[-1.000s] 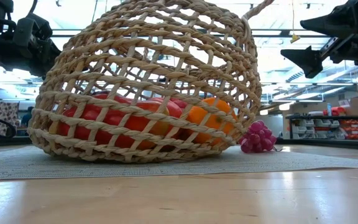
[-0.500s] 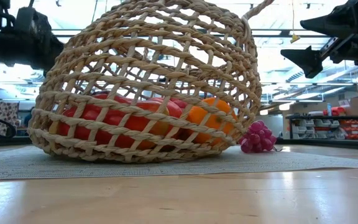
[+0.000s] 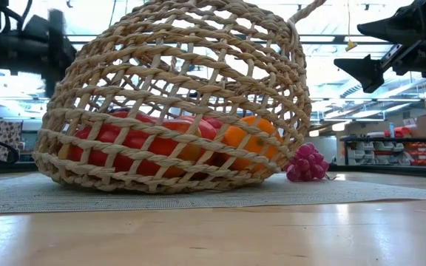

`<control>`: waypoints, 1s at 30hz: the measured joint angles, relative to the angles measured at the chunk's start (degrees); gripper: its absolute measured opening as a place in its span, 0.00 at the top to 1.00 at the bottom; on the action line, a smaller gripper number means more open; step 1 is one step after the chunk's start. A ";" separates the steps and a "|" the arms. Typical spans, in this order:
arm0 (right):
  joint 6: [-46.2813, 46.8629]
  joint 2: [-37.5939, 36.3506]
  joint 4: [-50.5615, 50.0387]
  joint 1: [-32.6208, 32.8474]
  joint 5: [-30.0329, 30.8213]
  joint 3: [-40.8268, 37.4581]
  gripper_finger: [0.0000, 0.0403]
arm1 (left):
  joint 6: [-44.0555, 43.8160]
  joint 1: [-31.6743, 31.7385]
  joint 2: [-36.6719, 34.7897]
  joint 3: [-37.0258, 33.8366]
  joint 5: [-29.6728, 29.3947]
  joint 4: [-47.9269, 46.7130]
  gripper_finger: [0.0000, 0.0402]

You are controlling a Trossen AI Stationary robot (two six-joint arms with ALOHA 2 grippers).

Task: Build produce basket
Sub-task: Put the yellow bell pepper into the basket

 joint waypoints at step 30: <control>0.00 0.02 0.07 0.00 -0.02 0.00 0.05 | -12.50 33.63 26.76 21.05 25.36 -43.30 0.71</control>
